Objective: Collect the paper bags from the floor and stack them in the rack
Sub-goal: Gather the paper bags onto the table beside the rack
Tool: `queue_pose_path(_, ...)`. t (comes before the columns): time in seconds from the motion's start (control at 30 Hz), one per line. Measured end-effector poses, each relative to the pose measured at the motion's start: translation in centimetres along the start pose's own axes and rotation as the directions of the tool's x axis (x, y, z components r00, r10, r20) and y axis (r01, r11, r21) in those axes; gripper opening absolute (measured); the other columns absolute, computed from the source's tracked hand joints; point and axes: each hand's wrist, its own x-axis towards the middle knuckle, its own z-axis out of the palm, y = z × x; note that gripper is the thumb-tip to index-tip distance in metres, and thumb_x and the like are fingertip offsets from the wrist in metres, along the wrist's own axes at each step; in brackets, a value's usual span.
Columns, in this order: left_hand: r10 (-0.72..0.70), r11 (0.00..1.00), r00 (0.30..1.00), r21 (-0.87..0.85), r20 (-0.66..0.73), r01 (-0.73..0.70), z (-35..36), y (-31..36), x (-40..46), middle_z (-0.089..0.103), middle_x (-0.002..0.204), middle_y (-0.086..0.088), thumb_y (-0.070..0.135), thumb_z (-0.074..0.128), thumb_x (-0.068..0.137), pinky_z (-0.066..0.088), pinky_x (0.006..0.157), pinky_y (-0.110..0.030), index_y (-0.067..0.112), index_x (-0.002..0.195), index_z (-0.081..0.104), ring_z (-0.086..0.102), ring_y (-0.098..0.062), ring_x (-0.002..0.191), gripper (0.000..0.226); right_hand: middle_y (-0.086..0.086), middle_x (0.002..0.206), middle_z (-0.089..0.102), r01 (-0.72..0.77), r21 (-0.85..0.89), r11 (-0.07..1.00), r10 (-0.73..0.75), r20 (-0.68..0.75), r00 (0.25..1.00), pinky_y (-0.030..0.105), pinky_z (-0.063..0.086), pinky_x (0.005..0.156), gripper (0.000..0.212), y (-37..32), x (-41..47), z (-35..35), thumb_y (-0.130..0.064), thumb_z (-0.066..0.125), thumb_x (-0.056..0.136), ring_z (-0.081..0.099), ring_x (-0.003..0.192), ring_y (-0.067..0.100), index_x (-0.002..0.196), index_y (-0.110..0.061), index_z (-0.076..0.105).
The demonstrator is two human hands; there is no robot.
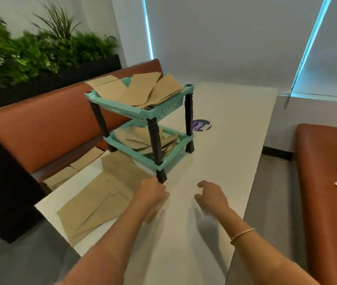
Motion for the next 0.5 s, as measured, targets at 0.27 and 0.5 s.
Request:
queue_pose_path(0.27,0.096,0.954,0.989,0.274,0.112,-0.123,1.0,-6.4,3.2,0.054,0.123,-0.009,0.051,0.051,0.081,0.045,0.089,-0.033,0.017,0.128,0.044,0.05,-0.027,0.113,0.058,0.007,0.122,0.044,-0.075,-0.069,0.995,0.083,0.114,0.99,0.03,0.046,0.082,0.053,-6.2,1.8,6.5,-0.044,0.065,0.081,0.05,0.107,0.023,0.12,-0.012,0.049)
queue_pose_path(0.5,0.17,0.983,0.961,0.033,0.218,-0.181,-1.7,-7.0,5.0,0.059,0.08,0.001,0.025,0.043,0.09,0.045,0.059,-0.025,0.015,0.101,0.062,0.057,-0.014,0.074,0.023,0.007,0.114,0.042,-0.228,-0.122,0.966,0.243,0.134,0.961,0.03,0.048,0.081,0.069,-8.8,3.3,7.9,-0.047,0.08,0.063,0.046,0.106,0.022,0.114,-0.013,0.048)
